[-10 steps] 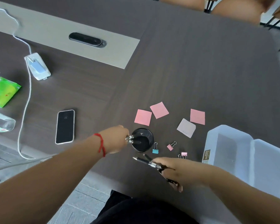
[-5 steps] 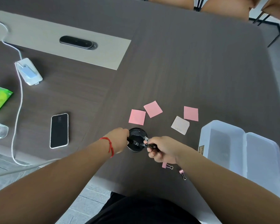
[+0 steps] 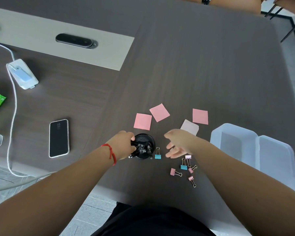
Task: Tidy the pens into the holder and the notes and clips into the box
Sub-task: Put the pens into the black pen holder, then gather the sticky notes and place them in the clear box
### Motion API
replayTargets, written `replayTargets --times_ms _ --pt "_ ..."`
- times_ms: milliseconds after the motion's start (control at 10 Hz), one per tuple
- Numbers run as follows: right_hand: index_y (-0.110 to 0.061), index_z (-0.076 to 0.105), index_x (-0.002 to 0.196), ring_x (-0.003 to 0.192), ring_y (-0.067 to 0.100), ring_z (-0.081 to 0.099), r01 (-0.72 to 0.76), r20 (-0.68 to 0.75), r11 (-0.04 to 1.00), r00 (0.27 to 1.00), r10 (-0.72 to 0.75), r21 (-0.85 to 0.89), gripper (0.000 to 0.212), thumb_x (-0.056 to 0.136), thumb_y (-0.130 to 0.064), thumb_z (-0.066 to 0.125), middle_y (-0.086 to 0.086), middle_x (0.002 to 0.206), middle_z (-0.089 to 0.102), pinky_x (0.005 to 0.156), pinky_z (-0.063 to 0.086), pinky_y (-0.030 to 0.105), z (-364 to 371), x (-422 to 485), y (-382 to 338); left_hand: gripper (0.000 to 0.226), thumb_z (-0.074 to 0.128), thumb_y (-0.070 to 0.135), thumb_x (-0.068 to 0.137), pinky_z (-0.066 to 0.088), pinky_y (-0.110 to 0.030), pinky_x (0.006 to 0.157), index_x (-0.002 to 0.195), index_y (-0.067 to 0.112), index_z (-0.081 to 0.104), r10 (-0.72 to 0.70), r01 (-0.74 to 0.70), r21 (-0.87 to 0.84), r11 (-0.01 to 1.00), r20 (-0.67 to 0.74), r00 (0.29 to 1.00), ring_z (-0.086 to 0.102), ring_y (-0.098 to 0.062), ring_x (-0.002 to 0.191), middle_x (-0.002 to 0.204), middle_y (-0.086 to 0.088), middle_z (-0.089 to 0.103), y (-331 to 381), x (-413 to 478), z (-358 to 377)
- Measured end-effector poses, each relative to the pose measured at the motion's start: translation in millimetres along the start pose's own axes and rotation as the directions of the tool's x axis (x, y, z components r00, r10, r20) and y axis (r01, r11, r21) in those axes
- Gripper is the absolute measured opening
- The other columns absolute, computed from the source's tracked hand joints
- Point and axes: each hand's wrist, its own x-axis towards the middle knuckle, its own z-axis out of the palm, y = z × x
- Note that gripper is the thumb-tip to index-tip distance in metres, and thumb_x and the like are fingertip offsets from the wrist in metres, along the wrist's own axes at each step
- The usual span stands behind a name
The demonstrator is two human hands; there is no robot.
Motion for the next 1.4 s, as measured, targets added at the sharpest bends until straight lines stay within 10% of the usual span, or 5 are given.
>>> replayTargets --times_ms 400,600,700,1300,1400 --pt "-0.004 0.055 0.121 0.106 0.032 0.067 0.031 -0.228 0.993 0.972 -0.056 -0.112 0.026 0.097 -0.006 0.047 0.015 0.116 0.06 0.087 0.058 0.041 -33.7 42.0 82.6 0.034 0.061 0.026 0.083 0.043 -0.039 0.1 0.116 0.017 0.059 0.034 -0.09 -0.165 0.982 -0.317 0.948 0.051 -0.027 0.116 0.124 -0.007 0.054 34.5 14.3 -9.7" --pt "-0.015 0.054 0.129 0.088 0.024 0.066 0.085 -0.492 0.992 0.862 -0.118 -0.089 0.04 0.089 -0.02 0.056 0.009 0.118 0.065 0.069 0.058 0.033 -50.8 71.0 74.0 0.044 0.067 0.022 0.078 0.054 -0.034 0.067 0.108 -0.008 0.058 -0.455 0.37 -0.578 0.727 -0.003 0.89 0.062 -0.034 0.075 0.093 -0.023 0.066 14.0 95.5 -13.8" --pt "-0.013 0.051 0.13 0.088 0.025 0.06 0.051 -0.551 0.992 0.828 -0.107 -0.117 0.039 0.092 -0.018 0.055 0.011 0.128 0.062 0.054 0.043 0.023 -59.8 87.9 71.8 0.037 0.068 0.029 0.083 0.053 -0.032 0.059 0.07 -0.004 0.056 -0.442 0.414 -0.527 0.742 0.081 0.894 0.055 -0.029 0.057 0.057 -0.014 0.053 14.6 119.1 -2.4" --pt "-0.007 0.051 0.12 0.092 0.031 0.064 -0.122 -0.624 0.992 0.773 0.118 0.036 0.047 0.087 -0.037 0.066 0.015 0.116 0.063 0.072 0.052 0.035 -73.6 122.7 63.2 0.033 0.058 0.018 0.089 0.035 -0.021 0.049 0.059 0.014 0.044 -0.331 0.351 -0.367 0.862 0.118 0.936 0.056 -0.024 0.075 0.068 -0.004 0.051 19.8 166.1 -7.8" --pt "-0.005 0.051 0.122 0.099 0.033 0.064 -0.148 -0.642 0.988 0.753 0.144 0.048 0.057 0.084 -0.043 0.069 0.015 0.117 0.062 0.073 0.049 0.033 -73.2 127.1 60.3 0.022 0.061 0.007 0.088 0.046 -0.022 0.051 0.072 0.016 0.049 -0.236 0.254 -0.843 0.474 0.157 0.959 0.051 -0.016 0.063 0.081 -0.007 0.057 25.9 172.1 -14.9"
